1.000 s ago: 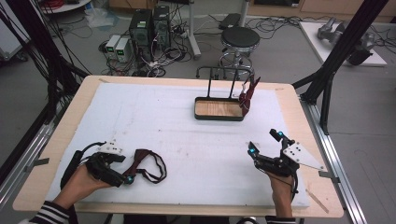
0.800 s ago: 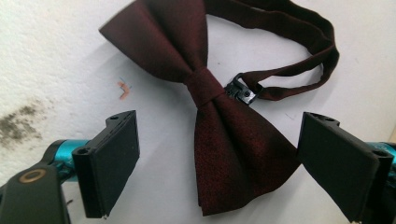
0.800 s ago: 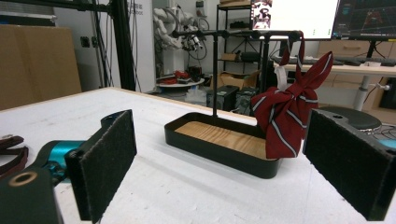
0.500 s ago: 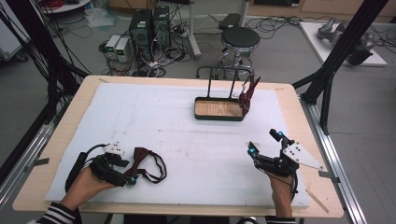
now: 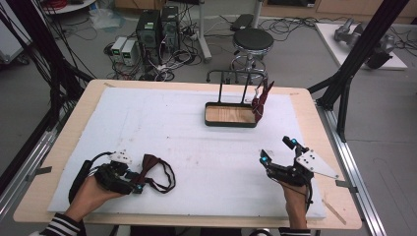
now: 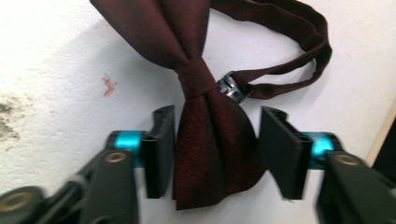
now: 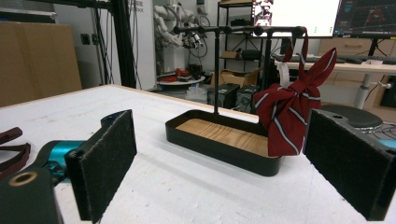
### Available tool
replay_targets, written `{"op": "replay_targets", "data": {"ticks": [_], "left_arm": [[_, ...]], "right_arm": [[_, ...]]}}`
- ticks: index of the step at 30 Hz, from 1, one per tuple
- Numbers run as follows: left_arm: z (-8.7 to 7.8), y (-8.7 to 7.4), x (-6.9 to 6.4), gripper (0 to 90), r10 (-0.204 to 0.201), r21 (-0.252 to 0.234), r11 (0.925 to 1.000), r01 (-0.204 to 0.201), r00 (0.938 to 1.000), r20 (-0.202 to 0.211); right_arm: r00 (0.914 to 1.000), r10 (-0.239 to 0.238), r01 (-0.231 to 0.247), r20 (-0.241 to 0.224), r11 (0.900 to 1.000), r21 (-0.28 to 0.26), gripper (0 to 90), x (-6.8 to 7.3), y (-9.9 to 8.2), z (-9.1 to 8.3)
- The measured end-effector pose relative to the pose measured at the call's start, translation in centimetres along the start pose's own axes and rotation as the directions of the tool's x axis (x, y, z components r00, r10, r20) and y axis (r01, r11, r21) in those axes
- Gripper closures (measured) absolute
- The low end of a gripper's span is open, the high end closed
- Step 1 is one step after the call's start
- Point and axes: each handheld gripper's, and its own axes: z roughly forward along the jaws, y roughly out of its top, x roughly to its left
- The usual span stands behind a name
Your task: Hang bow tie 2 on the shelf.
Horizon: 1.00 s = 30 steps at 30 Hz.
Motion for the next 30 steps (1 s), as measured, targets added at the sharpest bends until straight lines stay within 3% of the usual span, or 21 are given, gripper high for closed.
{"op": "replay_targets", "data": {"ticks": [1,5,9,14,25,30], "left_arm": [[0.0,0.0,0.0,50.0,0.0,0.0,1.0,0.0,1.0,-0.001],[-0.2,0.0,-0.1,67.5,0.023,-0.007,0.9997,-0.023,0.9996,0.014],[-0.5,0.1,-0.4,75.4,0.067,-0.032,0.9973,-0.066,0.9977,0.011],[-1.0,0.1,-0.5,77.6,0.1,-0.067,0.9926,-0.101,0.9949,-0.012],[-1.4,0.1,-0.3,78.1,0.129,-0.101,0.9861,-0.132,0.991,-0.033],[-1.7,0.3,-0.1,78.1,0.162,-0.131,0.9775,-0.166,0.9859,-0.043]], "right_arm": [[1.0,0.0,0.0,0.0,1.0,0.0,8.8,0.0,0.0,0.0],[1.0,0.001,-0.001,0.0,1.0,-0.001,8.8,0.0,0.0,0.0],[1.0,0.003,-0.003,-0.003,1.0,0.001,8.8,0.0,0.0,0.0],[0.9999,-0.002,0.002,-0.014,1.0,0.004,8.8,0.1,-0.1,0.2],[0.9993,-0.001,0.001,-0.037,0.9999,0.016,8.8,0.3,-0.1,0.4],[0.9942,0.013,-0.009,-0.107,0.9995,0.03,8.7,0.4,0.3,0.6]]}}
